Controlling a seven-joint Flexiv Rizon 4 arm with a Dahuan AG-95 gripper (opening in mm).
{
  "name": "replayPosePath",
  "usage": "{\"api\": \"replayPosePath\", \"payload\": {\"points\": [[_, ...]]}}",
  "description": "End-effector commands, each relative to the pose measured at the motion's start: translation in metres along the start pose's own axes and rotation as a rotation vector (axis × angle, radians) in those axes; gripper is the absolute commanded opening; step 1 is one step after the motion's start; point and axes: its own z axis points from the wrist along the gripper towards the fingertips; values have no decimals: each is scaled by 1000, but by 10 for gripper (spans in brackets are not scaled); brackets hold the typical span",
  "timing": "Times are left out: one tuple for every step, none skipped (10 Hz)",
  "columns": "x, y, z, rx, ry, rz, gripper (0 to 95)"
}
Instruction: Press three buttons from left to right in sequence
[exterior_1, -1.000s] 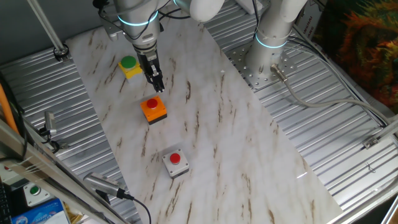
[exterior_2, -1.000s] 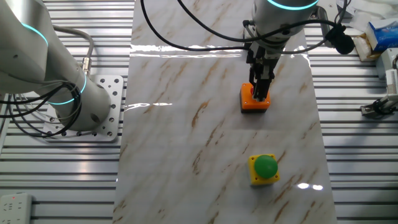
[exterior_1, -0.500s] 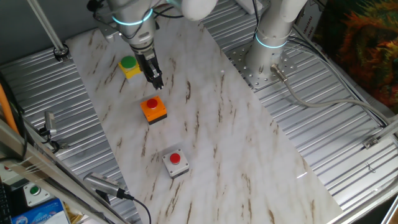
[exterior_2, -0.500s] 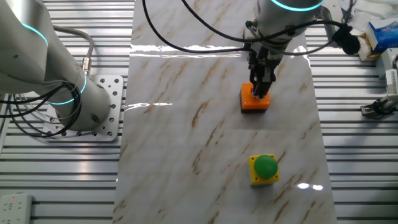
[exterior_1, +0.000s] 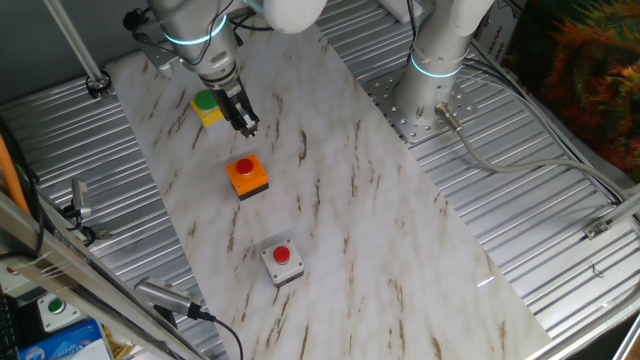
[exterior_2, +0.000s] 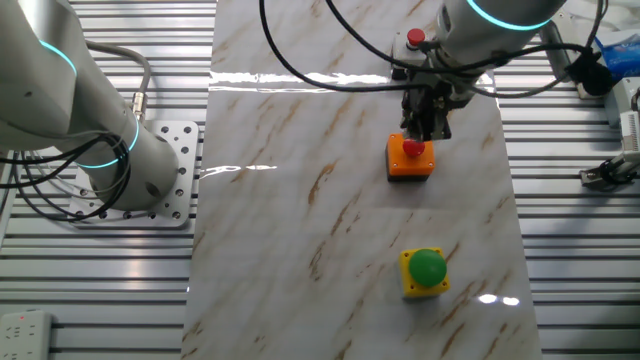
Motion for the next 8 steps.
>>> {"api": "replayPosePath", "payload": {"points": [[0, 0, -1, 5, -7, 5, 0], [1, 1, -4, 5, -3, 3, 0], [1, 1, -4, 3, -2, 19, 0], [1, 0, -4, 8, -1, 12, 0], [2, 0, -4, 8, 0, 6, 0], [3, -5, -6, 39, 5, -11, 0], [10, -26, -10, 46, 5, -41, 0], [12, -34, -11, 45, 4, -45, 0]]}}
